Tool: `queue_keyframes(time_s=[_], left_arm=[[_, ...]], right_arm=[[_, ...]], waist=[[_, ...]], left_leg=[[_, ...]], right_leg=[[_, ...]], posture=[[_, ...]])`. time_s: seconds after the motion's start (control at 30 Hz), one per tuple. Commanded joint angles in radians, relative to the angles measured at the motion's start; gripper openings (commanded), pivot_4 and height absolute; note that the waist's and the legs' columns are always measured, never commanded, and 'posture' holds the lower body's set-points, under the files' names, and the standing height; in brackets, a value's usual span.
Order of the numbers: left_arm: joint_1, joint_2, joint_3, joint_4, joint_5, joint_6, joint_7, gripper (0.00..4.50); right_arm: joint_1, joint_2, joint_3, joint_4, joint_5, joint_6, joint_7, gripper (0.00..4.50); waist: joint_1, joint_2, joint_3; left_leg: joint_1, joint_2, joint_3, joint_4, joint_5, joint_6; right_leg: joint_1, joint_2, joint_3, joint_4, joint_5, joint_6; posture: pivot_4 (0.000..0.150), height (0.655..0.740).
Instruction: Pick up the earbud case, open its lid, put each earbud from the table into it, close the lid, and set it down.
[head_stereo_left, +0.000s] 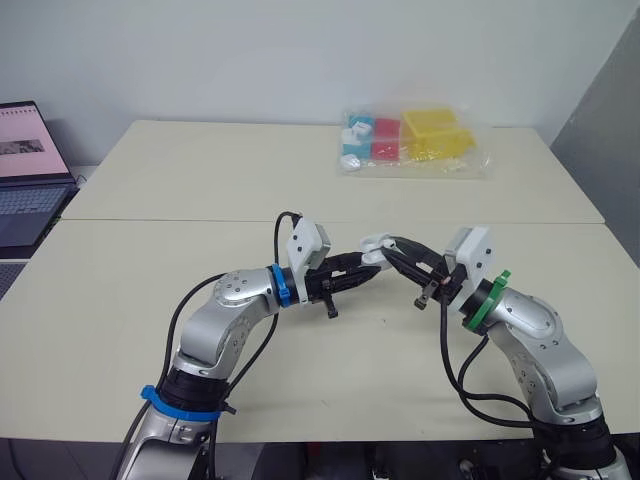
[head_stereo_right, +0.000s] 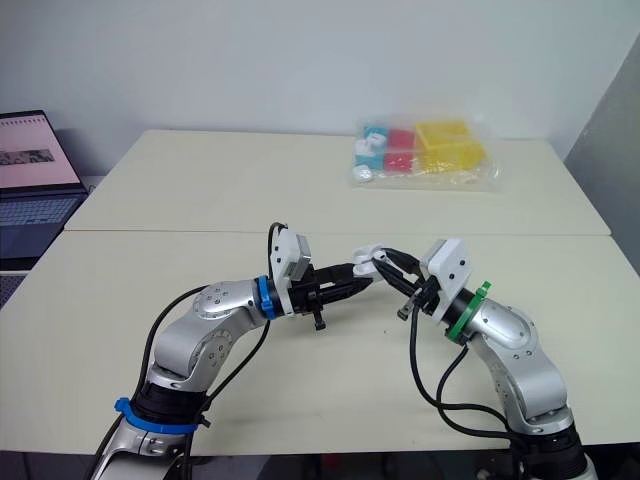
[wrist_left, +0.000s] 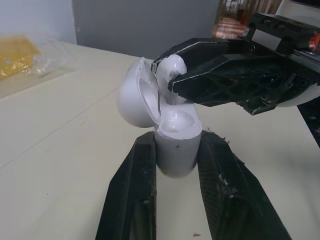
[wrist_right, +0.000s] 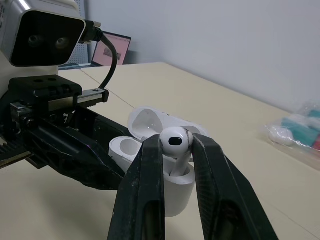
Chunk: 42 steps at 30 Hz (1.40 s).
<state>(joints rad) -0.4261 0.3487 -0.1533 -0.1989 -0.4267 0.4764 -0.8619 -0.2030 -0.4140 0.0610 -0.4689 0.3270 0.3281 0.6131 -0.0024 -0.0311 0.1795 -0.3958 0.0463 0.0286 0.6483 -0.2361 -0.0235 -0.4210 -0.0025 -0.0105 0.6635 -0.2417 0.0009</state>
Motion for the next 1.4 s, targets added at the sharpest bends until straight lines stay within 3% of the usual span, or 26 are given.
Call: queue_keyframes(time_s=[0.03,0.17,0.37,0.7,0.8,0.83,0.9,1.0,1.17,1.4], left_arm=[[-0.022,-0.007,0.009,-0.038,-0.017,-0.013,0.004,0.78],[-0.021,-0.005,0.008,-0.039,-0.017,-0.013,0.003,0.78],[-0.014,0.000,0.000,-0.035,-0.005,-0.022,-0.001,0.78],[0.009,0.014,-0.009,-0.027,0.021,-0.054,-0.002,0.78],[0.023,0.031,-0.026,-0.023,0.049,-0.090,-0.019,0.78],[0.025,0.036,-0.033,-0.022,0.056,-0.100,-0.026,0.78],[0.028,0.045,-0.048,-0.021,0.072,-0.122,-0.042,0.78],[0.029,0.047,-0.053,-0.017,0.077,-0.131,-0.052,0.78],[0.025,0.048,-0.056,-0.015,0.080,-0.134,-0.056,0.78],[0.030,0.053,-0.054,-0.019,0.083,-0.131,-0.059,0.78]], right_arm=[[0.022,-0.018,0.014,-0.015,0.006,0.004,0.024,0.43],[0.030,-0.022,0.007,-0.029,0.041,0.031,0.026,0.43],[0.024,-0.068,-0.029,-0.077,0.069,0.071,0.034,2.50],[0.101,-0.281,-0.280,-0.221,0.316,0.301,0.074,2.55],[0.144,-0.296,-0.297,-0.191,0.261,0.381,-0.029,2.55],[0.145,-0.313,-0.252,-0.181,0.176,0.434,-0.113,2.55],[0.111,-0.279,-0.211,-0.155,0.134,0.551,-0.234,2.55],[0.059,-0.207,-0.170,-0.094,0.036,0.542,-0.352,2.55],[-0.014,-0.167,-0.091,0.041,-0.079,0.496,-0.399,2.55],[-0.051,-0.141,-0.073,0.150,-0.105,0.453,-0.348,2.55]], waist=[[0.000,0.000,0.000],[0.000,0.000,0.000],[0.000,0.000,0.000],[0.001,0.000,0.000],[0.000,0.000,0.000],[-0.001,0.000,0.000],[-0.001,0.000,0.000],[-0.002,0.000,0.000],[-0.002,0.000,0.000],[-0.001,0.000,0.000]], left_leg=[[0.000,0.000,0.000,0.000,0.000,0.000],[0.000,0.000,0.000,0.000,0.000,0.000],[0.000,0.000,0.000,0.000,0.000,0.000],[0.000,0.000,0.000,0.000,0.000,0.000],[0.000,0.000,0.000,-0.001,0.000,0.000],[0.000,0.000,0.000,-0.001,0.000,0.000],[0.001,0.000,0.001,-0.001,0.000,0.000],[0.001,0.000,0.001,0.000,0.000,0.000],[-0.001,0.000,0.001,-0.001,0.000,0.000],[-0.002,0.000,0.001,-0.001,0.000,0.000]], right_leg=[[0.000,0.000,0.000,0.000,0.000,0.000],[0.000,0.000,0.000,0.000,0.000,0.000],[0.000,0.000,0.000,0.000,0.000,0.000],[0.000,0.000,0.000,-0.001,0.000,0.000],[0.000,0.000,0.000,-0.001,0.000,0.000],[0.000,0.000,0.000,-0.001,0.000,0.000],[0.000,0.000,0.001,0.000,0.000,0.000],[0.000,0.000,0.001,0.000,0.000,0.000],[-0.001,0.000,0.001,-0.001,0.000,0.000],[-0.001,0.000,0.001,-0.003,0.000,0.000]], posture=[[0.150,0.7387],[0.150,0.7387],[0.150,0.7387],[0.150,0.7387],[0.150,0.7387],[0.150,0.7387],[0.150,0.7387],[0.150,0.7387],[0.150,0.7387],[0.150,0.7387]])
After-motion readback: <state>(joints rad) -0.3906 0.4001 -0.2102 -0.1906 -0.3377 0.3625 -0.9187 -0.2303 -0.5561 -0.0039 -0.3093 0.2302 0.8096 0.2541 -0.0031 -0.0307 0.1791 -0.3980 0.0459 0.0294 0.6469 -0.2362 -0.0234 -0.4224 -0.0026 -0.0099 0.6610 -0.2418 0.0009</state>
